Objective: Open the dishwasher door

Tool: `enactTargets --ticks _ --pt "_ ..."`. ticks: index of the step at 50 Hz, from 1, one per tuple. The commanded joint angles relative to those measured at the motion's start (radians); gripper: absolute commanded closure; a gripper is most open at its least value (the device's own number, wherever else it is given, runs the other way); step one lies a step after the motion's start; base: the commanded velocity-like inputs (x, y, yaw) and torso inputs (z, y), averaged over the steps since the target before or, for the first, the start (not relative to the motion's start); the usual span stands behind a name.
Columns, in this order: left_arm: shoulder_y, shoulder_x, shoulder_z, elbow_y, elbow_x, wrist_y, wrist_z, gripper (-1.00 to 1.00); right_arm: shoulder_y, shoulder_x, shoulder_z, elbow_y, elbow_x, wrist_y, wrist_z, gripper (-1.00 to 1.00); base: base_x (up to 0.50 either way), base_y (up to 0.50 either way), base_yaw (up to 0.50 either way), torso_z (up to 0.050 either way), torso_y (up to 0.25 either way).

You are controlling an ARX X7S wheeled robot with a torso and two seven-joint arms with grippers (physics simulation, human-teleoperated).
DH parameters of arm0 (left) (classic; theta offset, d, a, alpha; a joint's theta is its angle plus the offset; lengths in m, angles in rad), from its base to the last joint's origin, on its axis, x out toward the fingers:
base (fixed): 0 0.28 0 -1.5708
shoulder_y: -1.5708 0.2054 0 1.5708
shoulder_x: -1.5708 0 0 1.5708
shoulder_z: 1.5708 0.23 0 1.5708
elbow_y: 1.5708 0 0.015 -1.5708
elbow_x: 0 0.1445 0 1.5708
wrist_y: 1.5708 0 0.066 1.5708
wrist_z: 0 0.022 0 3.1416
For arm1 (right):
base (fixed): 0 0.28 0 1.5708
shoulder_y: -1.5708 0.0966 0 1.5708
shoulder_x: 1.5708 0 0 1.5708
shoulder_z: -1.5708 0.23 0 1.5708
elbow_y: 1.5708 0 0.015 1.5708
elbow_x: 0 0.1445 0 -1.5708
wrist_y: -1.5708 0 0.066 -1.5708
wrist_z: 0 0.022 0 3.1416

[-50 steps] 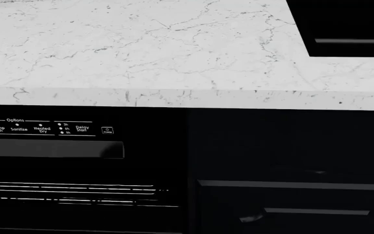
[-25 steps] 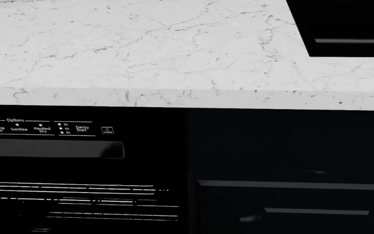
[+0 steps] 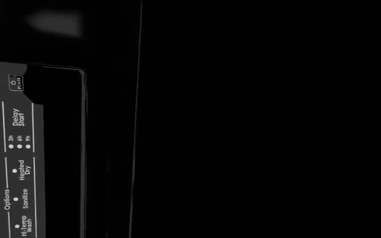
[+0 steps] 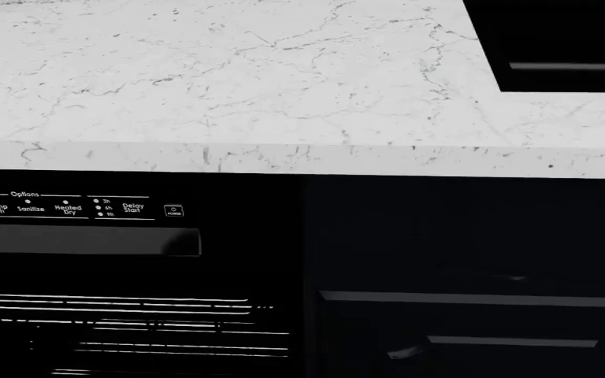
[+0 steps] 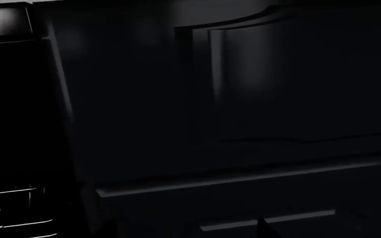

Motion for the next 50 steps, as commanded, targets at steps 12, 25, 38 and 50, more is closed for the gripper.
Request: enactTargets --ticks 12,25,38,50 --pt "0.148 0.018 0.064 0.042 -0.092 0.030 -0.070 1.00 -0.005 0.002 -0.001 0.004 0.003 -0.012 0.006 -1.00 0.00 0.00 0.00 -0.001 0.000" --pt "0.187 0.009 0.047 0.055 -0.130 0.025 -0.070 1.00 -0.009 0.002 -0.004 0.009 0.005 -0.020 0.007 -1.00 0.00 0.00 0.00 0.000 0.000" --pt "0.231 0.012 0.045 0.041 -0.200 0.055 -0.049 1.00 -0.010 0.001 -0.008 0.021 0.006 -0.035 0.004 -1.00 0.00 0.00 0.00 -0.001 0.000" --pt "0.271 0.047 0.047 -0.061 -0.273 0.157 -0.078 1.00 -0.006 0.007 -0.012 -0.002 0.006 -0.016 0.015 -1.00 0.00 0.00 0.00 -0.002 0.000"
